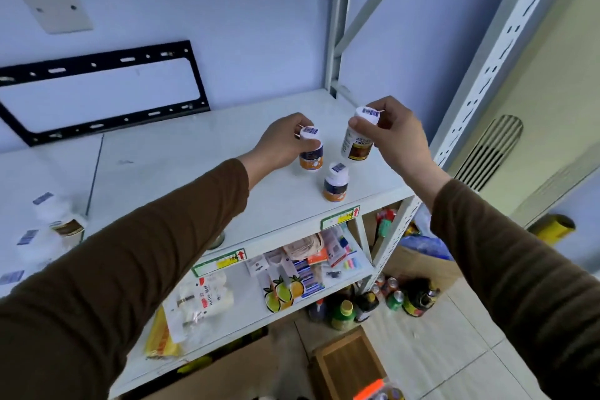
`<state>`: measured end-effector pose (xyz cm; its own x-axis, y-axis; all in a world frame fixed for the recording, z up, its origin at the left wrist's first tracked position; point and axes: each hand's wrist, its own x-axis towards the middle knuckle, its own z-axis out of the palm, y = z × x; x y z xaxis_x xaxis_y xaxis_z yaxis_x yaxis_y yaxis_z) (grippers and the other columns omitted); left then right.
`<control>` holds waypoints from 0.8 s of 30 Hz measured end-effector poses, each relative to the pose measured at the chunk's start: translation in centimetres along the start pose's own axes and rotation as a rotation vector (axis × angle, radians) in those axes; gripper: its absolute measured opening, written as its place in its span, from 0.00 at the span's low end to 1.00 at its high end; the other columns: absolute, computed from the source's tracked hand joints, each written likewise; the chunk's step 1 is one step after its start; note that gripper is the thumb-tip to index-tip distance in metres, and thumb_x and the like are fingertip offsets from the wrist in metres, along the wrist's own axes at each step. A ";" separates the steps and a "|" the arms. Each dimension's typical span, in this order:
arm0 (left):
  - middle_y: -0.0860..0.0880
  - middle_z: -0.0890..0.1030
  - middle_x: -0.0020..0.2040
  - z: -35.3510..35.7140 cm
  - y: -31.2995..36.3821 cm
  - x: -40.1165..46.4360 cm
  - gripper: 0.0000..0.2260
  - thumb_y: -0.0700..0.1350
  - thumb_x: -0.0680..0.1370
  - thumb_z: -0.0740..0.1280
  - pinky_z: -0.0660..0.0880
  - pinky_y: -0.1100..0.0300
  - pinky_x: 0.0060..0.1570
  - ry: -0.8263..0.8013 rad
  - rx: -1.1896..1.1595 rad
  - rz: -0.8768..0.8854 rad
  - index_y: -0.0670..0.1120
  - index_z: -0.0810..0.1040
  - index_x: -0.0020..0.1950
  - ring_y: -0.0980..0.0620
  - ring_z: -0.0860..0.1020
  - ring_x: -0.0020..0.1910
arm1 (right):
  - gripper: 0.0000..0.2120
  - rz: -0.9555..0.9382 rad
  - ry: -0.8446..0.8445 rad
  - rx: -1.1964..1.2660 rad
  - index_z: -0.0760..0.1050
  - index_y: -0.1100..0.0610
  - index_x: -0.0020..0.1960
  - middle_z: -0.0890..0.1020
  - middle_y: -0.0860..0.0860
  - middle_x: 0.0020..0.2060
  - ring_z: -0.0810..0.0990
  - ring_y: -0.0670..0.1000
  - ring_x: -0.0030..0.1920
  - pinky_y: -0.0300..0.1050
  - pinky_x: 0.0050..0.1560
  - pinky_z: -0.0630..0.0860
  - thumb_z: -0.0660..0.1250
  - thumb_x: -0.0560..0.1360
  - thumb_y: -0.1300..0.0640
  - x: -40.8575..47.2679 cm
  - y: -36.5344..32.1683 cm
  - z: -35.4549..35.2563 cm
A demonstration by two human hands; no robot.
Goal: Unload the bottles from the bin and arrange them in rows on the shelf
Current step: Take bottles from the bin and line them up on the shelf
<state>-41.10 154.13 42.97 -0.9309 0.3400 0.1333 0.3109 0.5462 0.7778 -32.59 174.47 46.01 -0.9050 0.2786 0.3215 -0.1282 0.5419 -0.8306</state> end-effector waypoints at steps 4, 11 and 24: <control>0.51 0.82 0.52 2.2 -1.3 2.0 0.14 0.47 0.72 0.75 0.72 0.65 0.41 -0.043 0.045 -0.041 0.48 0.78 0.56 0.53 0.80 0.49 | 0.15 0.026 -0.015 -0.014 0.76 0.49 0.48 0.83 0.48 0.41 0.81 0.54 0.44 0.57 0.45 0.80 0.73 0.69 0.41 1.6 1.7 0.2; 0.50 0.82 0.53 4.2 -2.7 3.7 0.15 0.47 0.72 0.75 0.74 0.60 0.48 -0.094 0.056 -0.089 0.47 0.78 0.56 0.51 0.80 0.51 | 0.15 0.050 -0.035 -0.002 0.75 0.47 0.47 0.83 0.46 0.40 0.82 0.52 0.44 0.57 0.46 0.81 0.73 0.69 0.40 3.7 3.0 0.8; 0.52 0.81 0.56 3.5 -3.1 3.1 0.22 0.53 0.70 0.77 0.77 0.56 0.50 -0.135 0.074 -0.093 0.51 0.76 0.61 0.52 0.80 0.52 | 0.14 0.023 -0.090 0.035 0.76 0.50 0.48 0.81 0.48 0.39 0.77 0.48 0.38 0.58 0.47 0.80 0.74 0.69 0.44 4.9 2.4 3.2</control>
<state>-44.24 156.14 38.81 -0.9234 0.3830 -0.0246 0.2430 0.6331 0.7350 -38.66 174.58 44.16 -0.9404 0.2178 0.2613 -0.1197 0.5073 -0.8534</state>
